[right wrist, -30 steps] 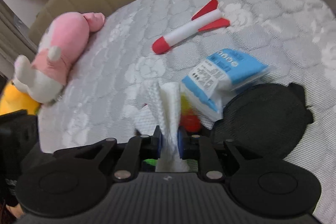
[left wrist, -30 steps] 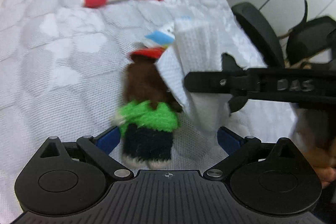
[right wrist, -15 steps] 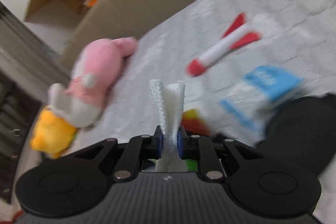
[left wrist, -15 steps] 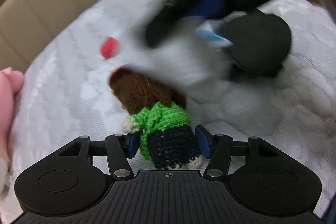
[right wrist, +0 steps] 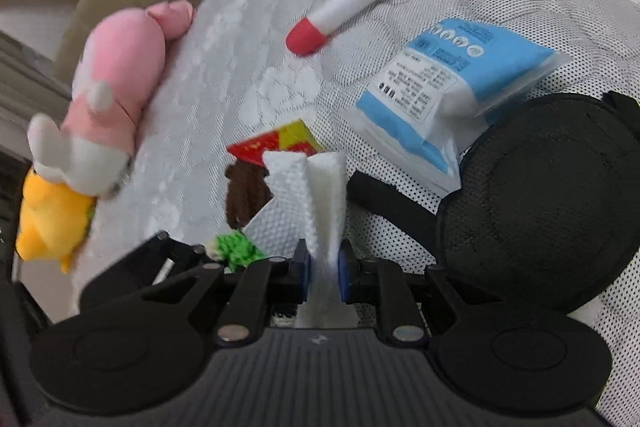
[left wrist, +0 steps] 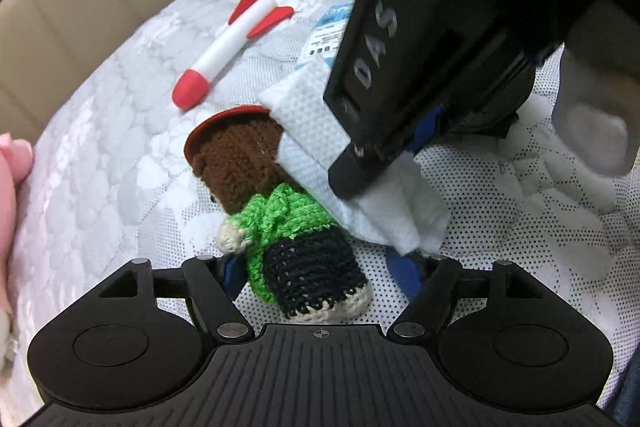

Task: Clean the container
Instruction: 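Wipe the doll's hair and legs with the right gripper's wipe while the left gripper holds it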

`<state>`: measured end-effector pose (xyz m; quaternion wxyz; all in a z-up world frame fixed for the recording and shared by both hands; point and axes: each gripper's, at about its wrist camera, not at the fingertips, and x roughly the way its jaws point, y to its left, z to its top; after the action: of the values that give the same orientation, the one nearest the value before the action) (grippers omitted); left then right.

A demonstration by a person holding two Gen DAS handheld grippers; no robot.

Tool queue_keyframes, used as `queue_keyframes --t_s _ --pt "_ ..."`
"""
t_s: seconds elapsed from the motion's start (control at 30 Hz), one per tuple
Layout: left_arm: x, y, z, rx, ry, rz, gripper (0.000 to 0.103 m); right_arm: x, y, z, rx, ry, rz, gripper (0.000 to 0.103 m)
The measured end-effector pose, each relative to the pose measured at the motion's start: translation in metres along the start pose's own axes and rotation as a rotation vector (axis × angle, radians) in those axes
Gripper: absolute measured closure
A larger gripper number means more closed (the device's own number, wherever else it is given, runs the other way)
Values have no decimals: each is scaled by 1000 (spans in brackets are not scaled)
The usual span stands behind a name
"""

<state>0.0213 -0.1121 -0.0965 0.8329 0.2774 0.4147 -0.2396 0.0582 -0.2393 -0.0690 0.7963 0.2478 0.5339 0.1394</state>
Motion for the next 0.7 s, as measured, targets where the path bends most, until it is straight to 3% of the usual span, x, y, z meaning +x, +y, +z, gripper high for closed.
queue_keyframes --t_s 0.1,0.2,0.27,0.33,0.4,0.43,0.47,0.53,0.57,0.6,0.7 --pt "-2 15 -2 -118 10 -73 16 -4 0 0 -8 -32 -35 85" --pt "-3 46 -7 -362 -7 -185 9 -26 -2 2 -10 -148 -78 85" --pt "1 65 -13 -534 -22 -257 9 -40 -7 6 15 -201 -45 85" --pt "10 72 -16 -632 -31 -274 9 -45 -12 8 37 -220 -19 85" --pt "22 64 -6 -547 -25 -210 18 -43 -15 8 42 -214 -26 85" --pt "22 55 -2 -442 -20 -129 44 -41 -15 8 42 -211 -30 85" --pt "20 46 3 -290 -22 -25 50 -40 -15 8 43 -214 -26 85" --pt "7 15 6 39 -69 169 50 -43 -14 7 44 -244 21 85" --pt "5 6 2 146 -80 221 50 -46 -12 6 37 -262 47 85" --pt "4 -1 -2 192 -79 222 50 -48 -10 6 23 -277 77 85" --pt "-7 -8 -6 196 -68 167 50 -45 3 1 -34 -250 190 85"
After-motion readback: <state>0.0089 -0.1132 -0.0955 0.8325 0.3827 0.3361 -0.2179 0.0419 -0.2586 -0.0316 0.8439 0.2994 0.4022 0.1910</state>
